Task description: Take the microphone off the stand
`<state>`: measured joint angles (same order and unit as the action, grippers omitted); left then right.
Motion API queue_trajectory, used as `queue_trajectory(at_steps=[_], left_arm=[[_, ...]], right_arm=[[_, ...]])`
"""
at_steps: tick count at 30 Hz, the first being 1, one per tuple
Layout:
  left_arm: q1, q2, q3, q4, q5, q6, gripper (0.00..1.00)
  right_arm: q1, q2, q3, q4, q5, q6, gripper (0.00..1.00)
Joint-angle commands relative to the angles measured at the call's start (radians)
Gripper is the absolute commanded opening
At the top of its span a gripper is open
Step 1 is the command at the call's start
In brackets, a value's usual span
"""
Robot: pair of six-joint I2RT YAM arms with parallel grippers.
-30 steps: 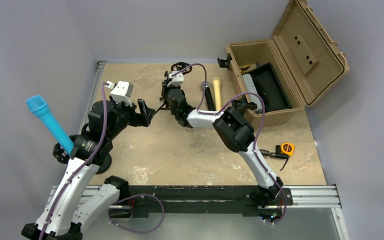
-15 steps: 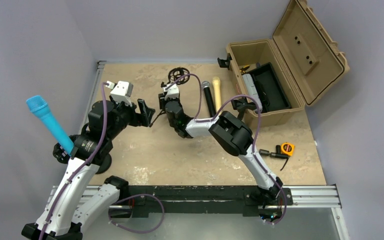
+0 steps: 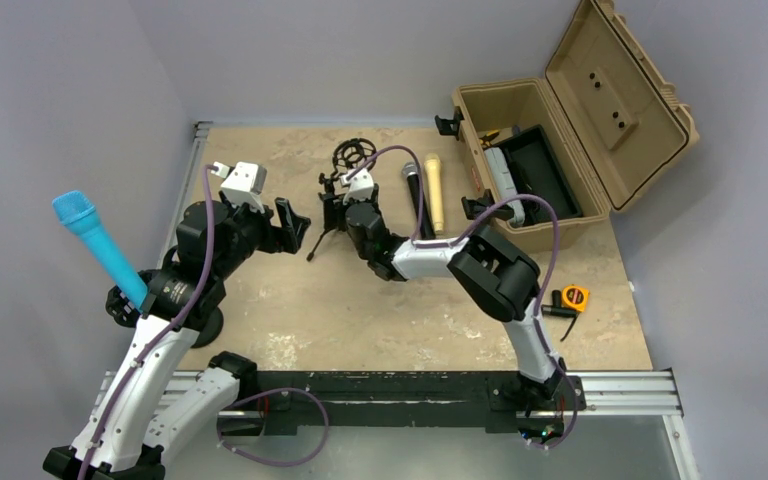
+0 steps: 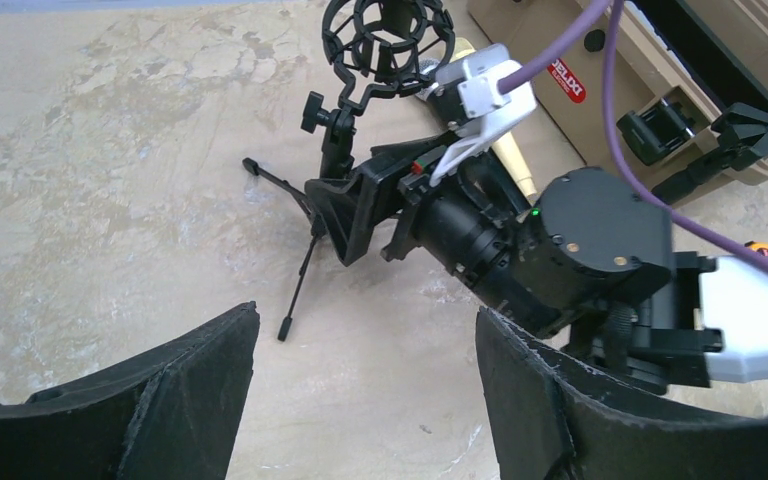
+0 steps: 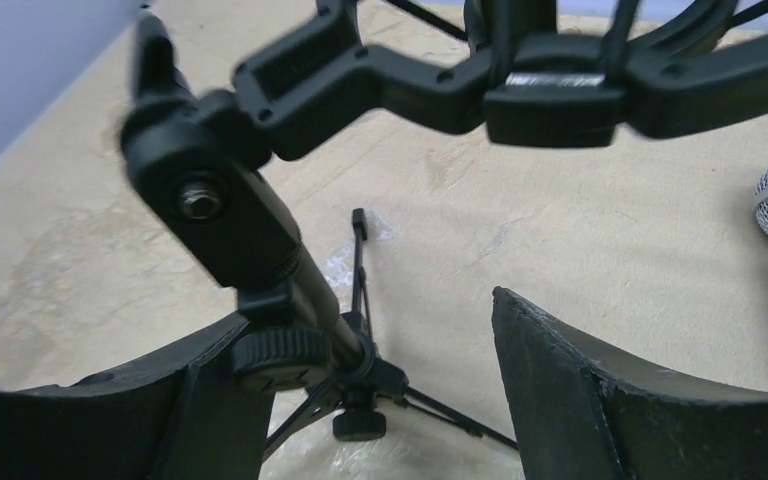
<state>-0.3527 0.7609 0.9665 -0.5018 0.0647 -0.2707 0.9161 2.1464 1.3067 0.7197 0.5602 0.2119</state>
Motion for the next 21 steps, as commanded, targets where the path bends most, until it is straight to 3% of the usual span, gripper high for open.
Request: queue_trajectory(at_steps=[1,11,21], left_arm=[[0.008,-0.003,-0.008,0.039,0.018,-0.015,0.77],[0.008,-0.008,-0.005,0.04,0.034,-0.021,0.77],[0.008,-0.013,-0.004,0.039,0.034,-0.02,0.77]], right_arm=[[-0.005,-0.118,-0.066,-0.036,-0.099,0.08,0.72],[-0.001,-0.148,-0.146,-0.166,-0.335,0.246,0.65],[-0.006,-0.024,-0.015,-0.208,-0.357,0.28,0.65]])
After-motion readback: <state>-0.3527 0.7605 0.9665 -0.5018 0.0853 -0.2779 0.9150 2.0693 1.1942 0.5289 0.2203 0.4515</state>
